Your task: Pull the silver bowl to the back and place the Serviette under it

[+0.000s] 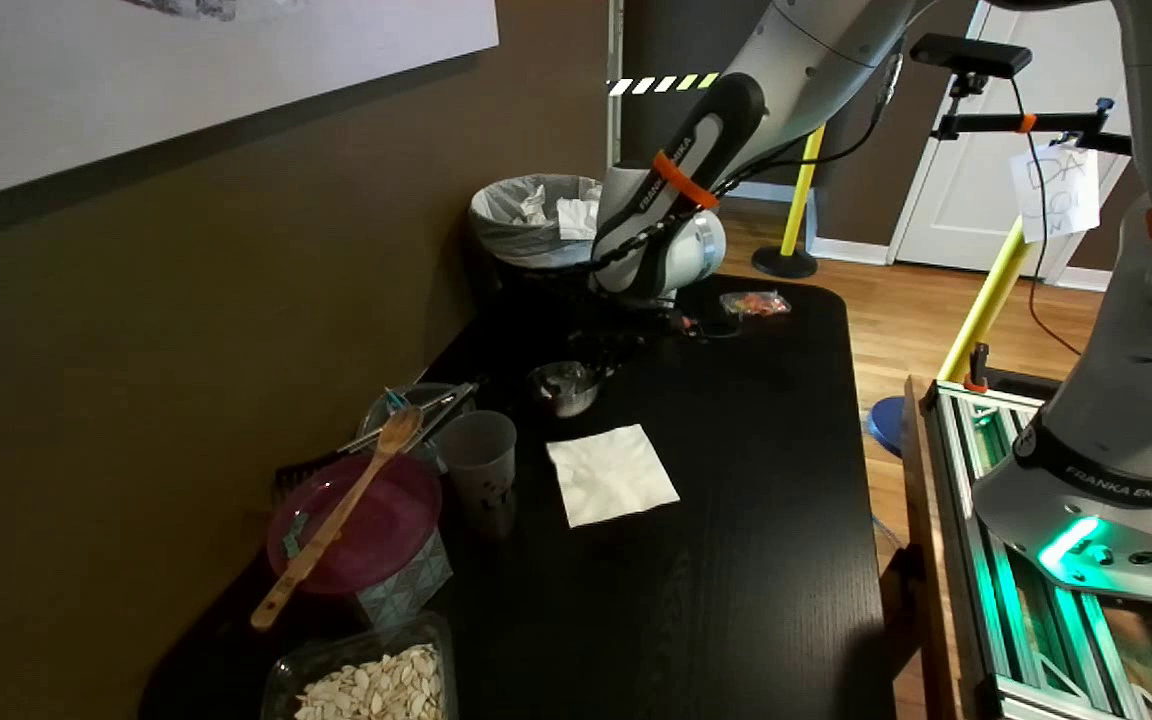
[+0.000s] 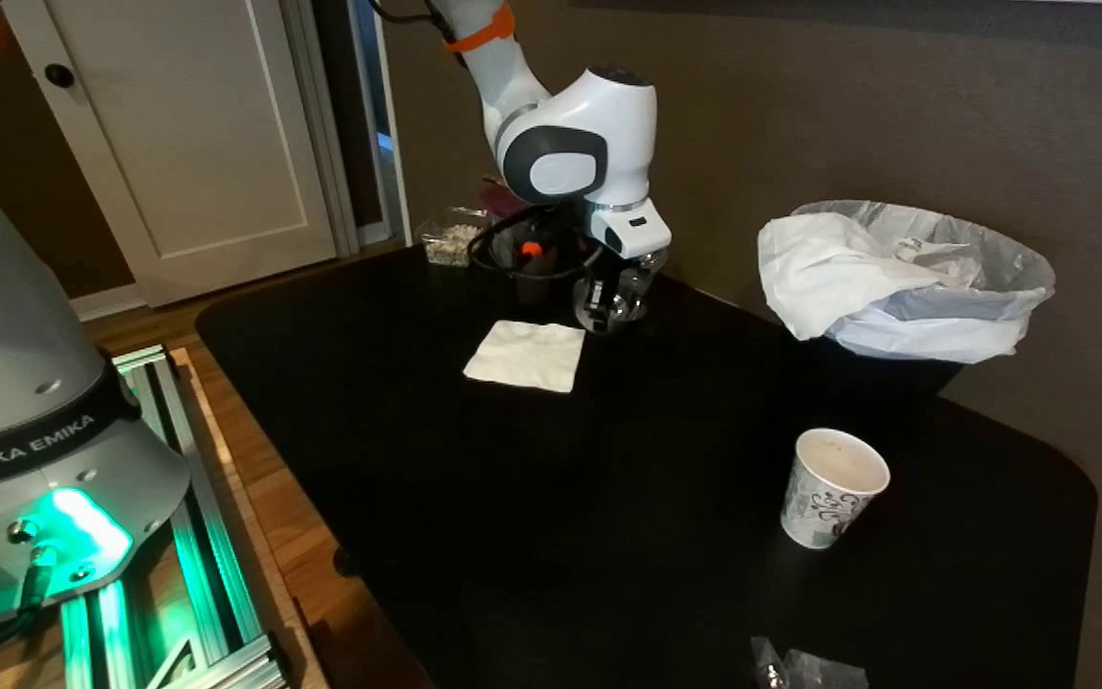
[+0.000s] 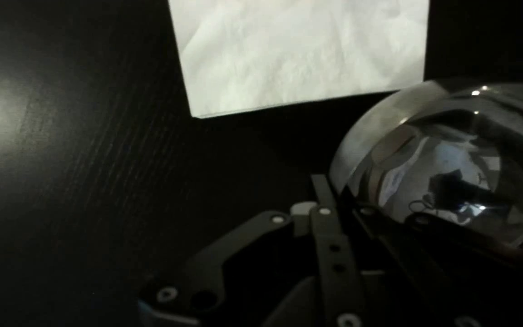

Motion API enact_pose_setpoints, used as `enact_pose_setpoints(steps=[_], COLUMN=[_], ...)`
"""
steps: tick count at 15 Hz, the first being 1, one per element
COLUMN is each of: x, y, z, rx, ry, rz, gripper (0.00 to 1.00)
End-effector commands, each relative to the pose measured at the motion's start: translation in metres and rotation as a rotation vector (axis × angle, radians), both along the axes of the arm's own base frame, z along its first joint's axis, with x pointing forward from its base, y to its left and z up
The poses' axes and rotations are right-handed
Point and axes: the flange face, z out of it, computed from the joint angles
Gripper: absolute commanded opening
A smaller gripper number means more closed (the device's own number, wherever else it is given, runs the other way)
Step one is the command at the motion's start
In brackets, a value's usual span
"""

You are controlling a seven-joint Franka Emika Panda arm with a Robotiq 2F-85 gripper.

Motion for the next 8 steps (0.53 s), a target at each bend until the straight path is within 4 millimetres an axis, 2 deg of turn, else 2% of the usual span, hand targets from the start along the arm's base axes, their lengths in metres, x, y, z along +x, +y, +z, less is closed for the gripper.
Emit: enact_pose_setpoints(steps=[1,8], x=[-0.024,-0.043], y=[0.010,0.037], z=[0.005,0.000], rx=[-0.007,-0.055], ry=[0.045,0.114], rz=[0.193,0.561], gripper=[0.01,0.01])
